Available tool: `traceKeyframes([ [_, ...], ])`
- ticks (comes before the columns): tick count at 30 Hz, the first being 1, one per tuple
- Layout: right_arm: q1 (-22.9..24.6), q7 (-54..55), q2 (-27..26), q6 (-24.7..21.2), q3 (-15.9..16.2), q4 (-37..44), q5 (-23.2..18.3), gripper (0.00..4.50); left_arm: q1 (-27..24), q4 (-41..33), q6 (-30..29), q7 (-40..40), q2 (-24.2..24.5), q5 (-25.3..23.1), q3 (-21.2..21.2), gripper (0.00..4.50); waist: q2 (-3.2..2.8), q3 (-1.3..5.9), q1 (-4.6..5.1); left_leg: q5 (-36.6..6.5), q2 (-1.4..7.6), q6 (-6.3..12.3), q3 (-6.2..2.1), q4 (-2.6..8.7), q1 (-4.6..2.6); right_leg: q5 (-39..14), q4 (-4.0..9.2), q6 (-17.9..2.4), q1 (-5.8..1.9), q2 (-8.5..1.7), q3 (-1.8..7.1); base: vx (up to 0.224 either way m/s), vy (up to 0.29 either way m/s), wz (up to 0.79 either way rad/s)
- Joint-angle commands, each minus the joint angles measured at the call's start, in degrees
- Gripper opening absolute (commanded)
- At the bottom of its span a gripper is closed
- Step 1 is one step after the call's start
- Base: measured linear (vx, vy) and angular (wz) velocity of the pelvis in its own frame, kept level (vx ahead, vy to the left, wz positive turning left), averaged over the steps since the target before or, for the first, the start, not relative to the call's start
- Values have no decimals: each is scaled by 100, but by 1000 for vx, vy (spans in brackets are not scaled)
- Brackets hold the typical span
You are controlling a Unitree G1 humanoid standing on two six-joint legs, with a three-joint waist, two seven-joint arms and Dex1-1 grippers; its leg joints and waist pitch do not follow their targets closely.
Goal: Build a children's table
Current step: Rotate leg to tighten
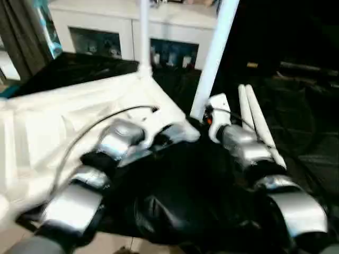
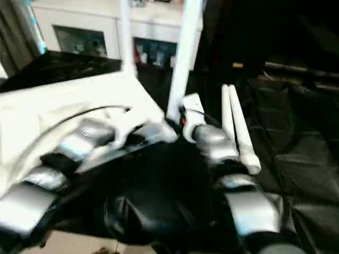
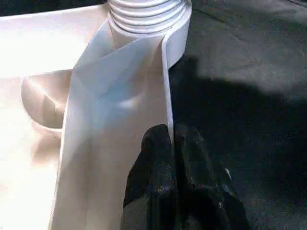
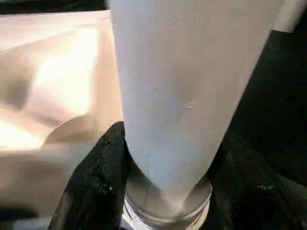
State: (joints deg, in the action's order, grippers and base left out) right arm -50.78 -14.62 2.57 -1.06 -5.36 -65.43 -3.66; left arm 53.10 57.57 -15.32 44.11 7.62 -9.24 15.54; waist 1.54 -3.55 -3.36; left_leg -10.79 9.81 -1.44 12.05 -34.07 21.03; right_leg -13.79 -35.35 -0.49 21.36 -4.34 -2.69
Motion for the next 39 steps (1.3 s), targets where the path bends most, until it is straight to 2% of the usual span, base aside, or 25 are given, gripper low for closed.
traceKeyframes([
  [1,274,395,-168,-501,-54,-616,-23,200,282,-80,65,-57,-224,-18,-5,0,-125,300,38,-2552,417,-527,-332,555,-212,-1836,573,-1166,14,-534,292,0,0,0],
  [3,190,596,-331,-547,-94,-679,-35,200,341,41,56,-144,-290,-67,17,0,-128,308,28,-2277,412,-434,-291,560,-192,-1428,561,-1239,-4,-526,298,0,0,0],
  [8,144,706,-442,-597,-55,-729,91,200,394,166,66,-171,-295,-56,24,0,-122,312,24,-2071,419,-350,-276,565,-165,-1235,539,-1291,-48,-532,296,0,0,0],
  [15,66,621,-502,-494,64,-776,193,200,447,373,190,-171,-303,-74,0,0,-116,287,26,-2216,422,-355,-284,578,-182,-1615,583,-1209,-25,-545,305,0,0,0],
  [16,37,637,-515,-477,32,-770,177,235,447,378,206,-159,-301,-79,-11,0,-112,285,28,-2264,426,-366,-289,580,-188,-1695,592,-1187,-15,-547,306,0,0,0],
  [18,22,645,-517,-470,17,-765,167,270,444,373,214,-151,-296,-81,-15,0,-116,281,27,-2272,431,-369,-293,585,-182,-1734,599,-1175,-13,-554,310,0,0,0],
  [20,-2,646,-518,-466,3,-758,177,278,437,360,226,-132,-277,-82,-25,0,-117,285,23,-2283,431,-374,-289,583,-195,-1731,607,-1176,1,-554,312,0,0,0],
  [23,-45,504,-511,-368,-12,-718,178,316,434,349,336,-108,-228,-70,-47,0,-116,286,23,-2224,434,-369,-286,591,-183,-1584,590,-1195,-6,-546,312,0,0,0],
  [27,-67,-19,-435,-110,-14,-533,91,343,356,210,572,-68,-147,5,-124,0,-110,307,15,-2015,438,-291,-280,586,-137,-1329,564,-1225,-52,-562,315,0,0,0],
  [30,52,-733,-208,106,121,-231,106,374,121,-152,1006,262,-8,102,-135,0,-98,328,1,-1461,442,-56,-248,553,-73,-510,477,-1416,-123,-549,306,0,0,0],
  [32,210,-1255,41,175,304,99,174,384,-52,-435,1058,462,98,178,-145,0,-91,376,-17,-988,445,171,-228,490,-58,249,383,-1580,-175,-547,283,0,0,0],
  [34,413,-1981,264,116,420,562,60,384,-216,-687,1167,744,202,264,-132,0,-94,415,-34,-618,439,362,-213,443,-58,824,318,-1669,-191,-536,268,0,0,0],
  [35,498,-2256,344,73,459,756,1,384,-273,-770,1186,836,243,287,-124,0,-91,436,-45,-248,437,594,-197,393,-35,1451,242,-1741,-204,-512,251,0,0,0],
  [36,548,-2403,394,60,490,863,-14,384,-305,-812,1214,887,268,298,-117,0,-96,445,-57,-18,429,760,-180,366,-39,1827,210,-1830,-186,-490,227,0,0,0],
  [37,658,-2696,514,71,601,1064,-3,384,-380,-913,1395,1063,312,351,-96,0,-92,449,-62,48,434,812,-178,356,-39,1913,195,-1855,-187,-490,221,0,0,0],
  [38,926,-3370,834,112,843,1517,34,384,-546,-1156,1540,1436,415,477,-66,0,-84,464,-92,145,439,909,-176,331,-36,2047,177,-1889,-203,-495,204,0,0,0],
  [39,1011,-3573,936,120,909,1661,23,384,-605,-1243,1614,1573,452,520,-46,0,-77,471,-133,236,441,1012,-168,294,-17,2254,150,-1891,-206,-502,200,0,0,0],
])
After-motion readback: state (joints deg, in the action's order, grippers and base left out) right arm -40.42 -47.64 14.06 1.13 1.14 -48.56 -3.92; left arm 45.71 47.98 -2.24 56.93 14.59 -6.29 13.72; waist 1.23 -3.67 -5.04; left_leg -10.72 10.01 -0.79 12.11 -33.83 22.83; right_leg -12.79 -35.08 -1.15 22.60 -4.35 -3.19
